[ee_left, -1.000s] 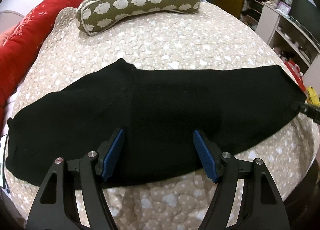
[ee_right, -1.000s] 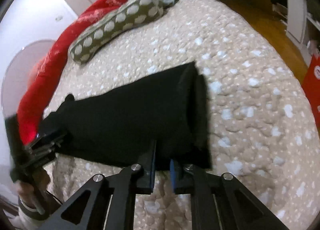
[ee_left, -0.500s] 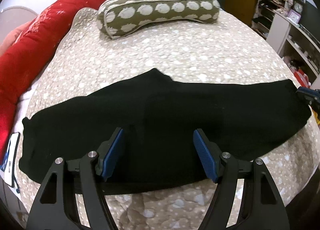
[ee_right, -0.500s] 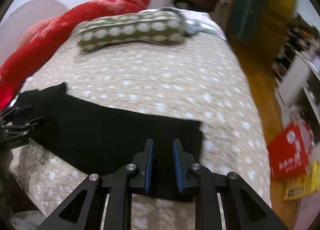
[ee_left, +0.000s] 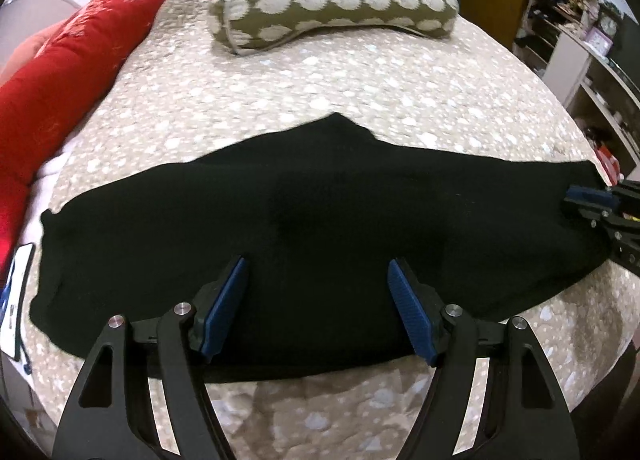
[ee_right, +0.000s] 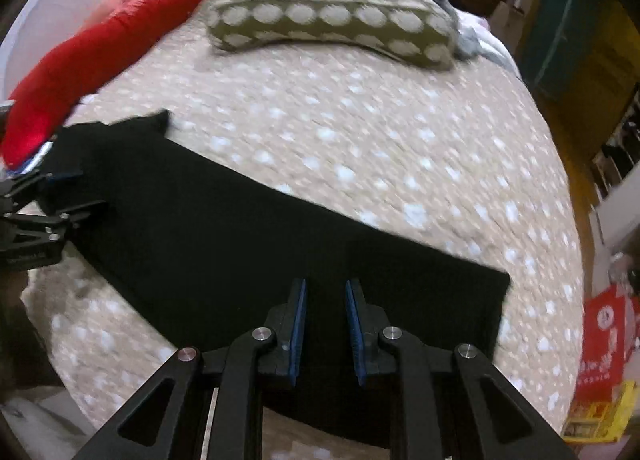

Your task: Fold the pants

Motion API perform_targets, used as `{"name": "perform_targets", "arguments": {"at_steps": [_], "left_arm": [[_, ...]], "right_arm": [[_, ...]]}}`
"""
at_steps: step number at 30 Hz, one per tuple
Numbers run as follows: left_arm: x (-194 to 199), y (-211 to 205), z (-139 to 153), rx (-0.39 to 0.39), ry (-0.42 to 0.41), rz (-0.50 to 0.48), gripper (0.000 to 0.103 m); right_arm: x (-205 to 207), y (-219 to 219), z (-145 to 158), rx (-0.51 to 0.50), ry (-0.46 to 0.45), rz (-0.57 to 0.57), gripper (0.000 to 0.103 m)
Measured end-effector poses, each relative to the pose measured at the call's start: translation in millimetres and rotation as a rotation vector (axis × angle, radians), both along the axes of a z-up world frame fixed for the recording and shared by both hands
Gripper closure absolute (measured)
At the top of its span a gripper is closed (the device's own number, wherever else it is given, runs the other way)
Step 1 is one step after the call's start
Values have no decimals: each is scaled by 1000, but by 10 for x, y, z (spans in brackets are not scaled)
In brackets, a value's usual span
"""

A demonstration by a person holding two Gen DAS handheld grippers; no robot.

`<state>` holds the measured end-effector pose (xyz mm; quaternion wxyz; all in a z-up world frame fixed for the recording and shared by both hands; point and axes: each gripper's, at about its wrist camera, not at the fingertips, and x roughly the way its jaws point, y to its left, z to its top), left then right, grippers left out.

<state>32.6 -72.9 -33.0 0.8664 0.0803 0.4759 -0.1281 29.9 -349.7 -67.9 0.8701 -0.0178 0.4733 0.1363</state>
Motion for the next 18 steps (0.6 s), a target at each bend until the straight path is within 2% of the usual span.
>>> {"name": "perform_targets", "arguments": {"at_steps": [2, 7, 12, 15, 18], "left_arm": [[1, 109, 3, 2, -1, 30, 30], [22, 294, -80, -8, 14, 78, 30], [9, 294, -98, -13, 3, 82, 30], [6, 326, -77, -26, 8, 87, 30], [-5, 366, -45, -18, 2, 93, 30]], "right_arm": [[32, 161, 46, 33, -3, 45, 85], [10, 527, 48, 21, -19, 114, 85], [-53, 593, -27, -17, 12, 129, 85], [-37, 587, 103, -1, -4, 112, 85], [24, 755, 257, 31, -40, 155, 85]]}}
